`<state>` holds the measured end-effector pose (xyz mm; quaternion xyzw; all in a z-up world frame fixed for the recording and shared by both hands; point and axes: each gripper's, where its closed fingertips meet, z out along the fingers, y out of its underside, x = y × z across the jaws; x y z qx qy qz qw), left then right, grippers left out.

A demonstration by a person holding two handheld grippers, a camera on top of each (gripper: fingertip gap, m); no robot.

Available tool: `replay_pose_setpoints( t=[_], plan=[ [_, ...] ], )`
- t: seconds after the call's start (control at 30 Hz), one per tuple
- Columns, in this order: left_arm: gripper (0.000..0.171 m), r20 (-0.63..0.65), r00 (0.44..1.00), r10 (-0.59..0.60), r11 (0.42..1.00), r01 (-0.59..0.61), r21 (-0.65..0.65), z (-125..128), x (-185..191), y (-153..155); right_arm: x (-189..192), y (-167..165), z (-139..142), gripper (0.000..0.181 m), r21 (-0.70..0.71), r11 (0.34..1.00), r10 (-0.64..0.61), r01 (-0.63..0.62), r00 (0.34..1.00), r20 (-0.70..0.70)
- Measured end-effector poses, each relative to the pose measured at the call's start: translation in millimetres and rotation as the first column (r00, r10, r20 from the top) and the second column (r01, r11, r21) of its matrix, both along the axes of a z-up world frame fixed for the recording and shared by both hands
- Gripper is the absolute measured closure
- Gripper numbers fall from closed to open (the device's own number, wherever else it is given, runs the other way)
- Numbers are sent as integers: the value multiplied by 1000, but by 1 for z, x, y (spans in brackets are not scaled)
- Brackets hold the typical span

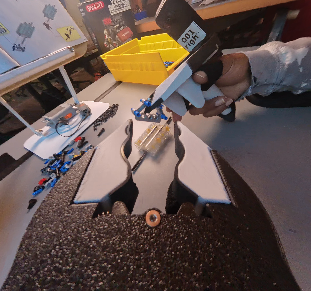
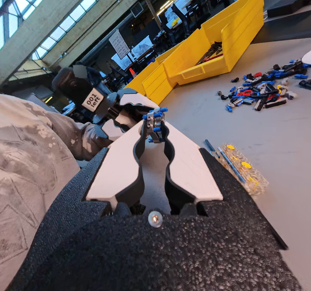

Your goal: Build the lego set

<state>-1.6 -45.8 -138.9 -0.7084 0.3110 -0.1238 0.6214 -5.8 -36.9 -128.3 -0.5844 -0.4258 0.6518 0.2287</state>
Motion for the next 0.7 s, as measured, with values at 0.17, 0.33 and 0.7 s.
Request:
replay_pose_setpoints(
  t=[0.17,0.33,0.7],
  plan=[
    [124,-110,992,58,998,-55,35,-6,-4,5,-11,-7,-8,166,-39,999,-11,13,999,34],
    [127,-167,983,78,996,-71,45,-10,-8,7,-13,-10,-9,167,-51,998,-28,30,999,41],
    [132,110,993,-40,994,51,-99,-2,-7,1,-5,-9,3,166,-40,999,15,-15,1000,-12]
  ],
)
